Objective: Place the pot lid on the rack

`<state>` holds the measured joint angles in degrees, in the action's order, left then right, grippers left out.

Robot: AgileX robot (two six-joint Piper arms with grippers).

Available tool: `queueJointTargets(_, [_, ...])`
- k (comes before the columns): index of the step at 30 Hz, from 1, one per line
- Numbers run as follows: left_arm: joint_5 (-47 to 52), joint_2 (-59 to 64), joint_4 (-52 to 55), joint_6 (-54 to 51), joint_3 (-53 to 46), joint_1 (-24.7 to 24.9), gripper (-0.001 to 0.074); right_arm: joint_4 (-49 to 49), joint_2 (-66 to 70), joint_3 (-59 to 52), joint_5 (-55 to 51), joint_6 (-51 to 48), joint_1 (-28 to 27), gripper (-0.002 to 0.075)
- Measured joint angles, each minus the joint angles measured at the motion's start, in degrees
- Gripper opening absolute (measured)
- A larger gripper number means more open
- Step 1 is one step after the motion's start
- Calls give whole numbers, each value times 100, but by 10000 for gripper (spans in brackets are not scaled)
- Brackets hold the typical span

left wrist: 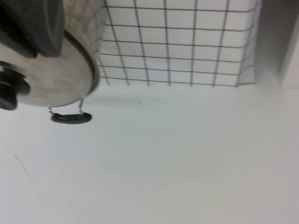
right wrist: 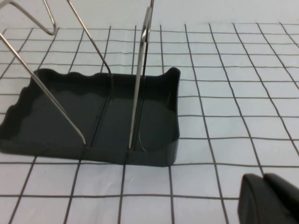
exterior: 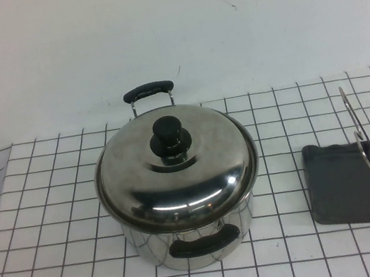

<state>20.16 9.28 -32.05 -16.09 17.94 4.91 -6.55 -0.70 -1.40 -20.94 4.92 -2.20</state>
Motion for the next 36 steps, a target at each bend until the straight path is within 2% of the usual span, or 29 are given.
queueJointTargets(3, [-190, 639, 806, 518, 431, 0, -1, 0, 0, 0, 0, 0, 0, -3])
queueJointTargets(6, [-548, 1280, 2176, 1873, 685, 88, 47, 0, 0, 0, 0, 0, 0, -3])
queueJointTargets(8, [-888, 1605, 2939, 2581, 752, 331, 139, 0, 0, 0, 0, 0, 0, -3])
queueJointTargets(12, [-1852, 2340, 3853, 3271, 789, 1224, 407, 0, 0, 0, 0, 0, 0, -3])
queueJointTargets(14, [-2303, 2789, 3977, 3319, 800, 1653, 512, 0, 0, 0, 0, 0, 0, -3])
queueJointTargets(16, [-2801, 3308, 4043, 3344, 799, 2033, 575, 0, 0, 0, 0, 0, 0, -3])
queueJointTargets(20, [-4119, 4357, 4117, 3397, 857, 2403, 610, 0, 0, 0, 0, 0, 0, -3])
queueJointTargets(24, [-5025, 5476, 4320, 3410, 1187, 2453, 617, 0, 0, 0, 0, 0, 0, -3])
queueJointTargets(30, [-5501, 6928, 4682, 3665, 1976, 2453, 616, 0, 0, 0, 0, 0, 0, -3])
queueJointTargets(36, [-5941, 7879, 5020, 4155, 2502, 2478, 616, 0, 0, 0, 0, 0, 0, -3])
